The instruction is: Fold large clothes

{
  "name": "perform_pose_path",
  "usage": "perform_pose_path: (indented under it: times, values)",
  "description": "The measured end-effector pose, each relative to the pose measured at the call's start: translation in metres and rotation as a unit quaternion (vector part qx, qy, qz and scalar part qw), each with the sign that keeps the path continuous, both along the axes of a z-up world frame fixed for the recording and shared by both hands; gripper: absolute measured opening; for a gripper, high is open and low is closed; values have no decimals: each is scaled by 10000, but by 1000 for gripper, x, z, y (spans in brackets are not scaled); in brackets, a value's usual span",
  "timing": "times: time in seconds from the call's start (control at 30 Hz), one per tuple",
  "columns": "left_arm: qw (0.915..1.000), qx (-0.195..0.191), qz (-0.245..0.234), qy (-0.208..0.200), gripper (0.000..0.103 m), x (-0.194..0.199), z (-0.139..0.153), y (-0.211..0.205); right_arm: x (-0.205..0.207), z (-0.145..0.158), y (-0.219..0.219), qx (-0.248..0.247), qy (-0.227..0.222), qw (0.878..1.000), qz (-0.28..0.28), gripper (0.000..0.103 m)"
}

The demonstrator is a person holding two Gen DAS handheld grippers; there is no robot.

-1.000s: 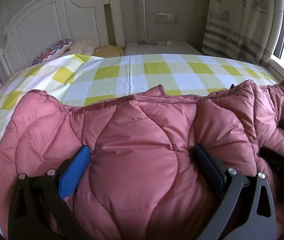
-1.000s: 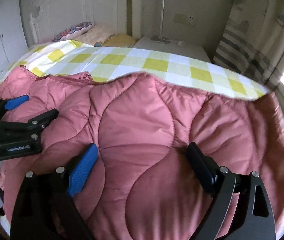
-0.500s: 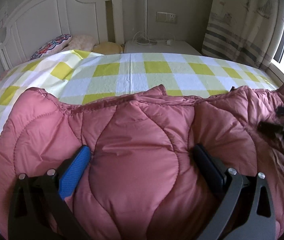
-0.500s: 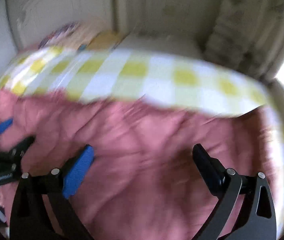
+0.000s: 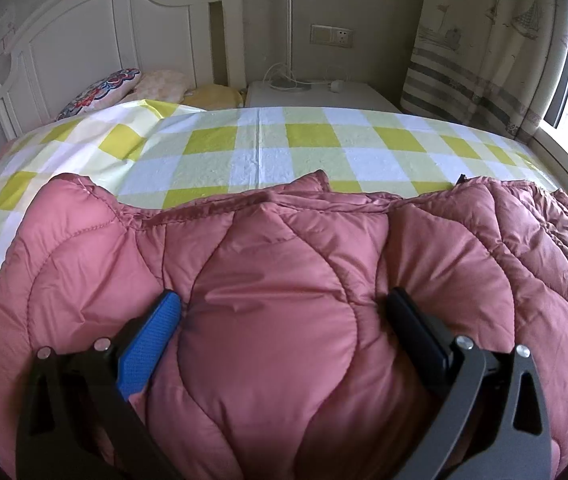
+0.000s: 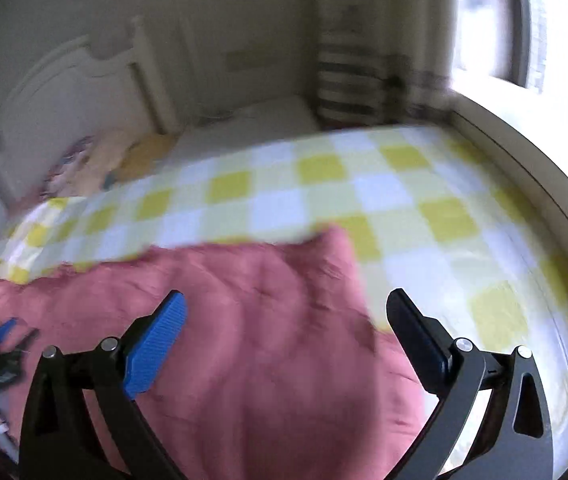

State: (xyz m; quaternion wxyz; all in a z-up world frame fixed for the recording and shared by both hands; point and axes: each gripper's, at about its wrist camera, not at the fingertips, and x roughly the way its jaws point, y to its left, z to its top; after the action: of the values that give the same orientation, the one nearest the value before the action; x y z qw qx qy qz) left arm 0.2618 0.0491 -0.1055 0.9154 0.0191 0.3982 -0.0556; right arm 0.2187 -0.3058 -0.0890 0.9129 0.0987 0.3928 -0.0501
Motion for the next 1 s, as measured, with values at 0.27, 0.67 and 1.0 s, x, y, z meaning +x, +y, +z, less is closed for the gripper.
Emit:
perform_pose_path:
  times: [0.27,0.67,1.0]
  values:
    - [10000,9,12,-22,101,-2,1,-1,2,-3,-14,181,265,9990,-305,99]
    - [10000,3,-1,-25,101,-3,1,0,44,-6,134,-920,467,9857,1335,99]
    - [9967,764,-132,-229,101,0,34,-17,41,-19,145,-1108,351,9859,1205,99]
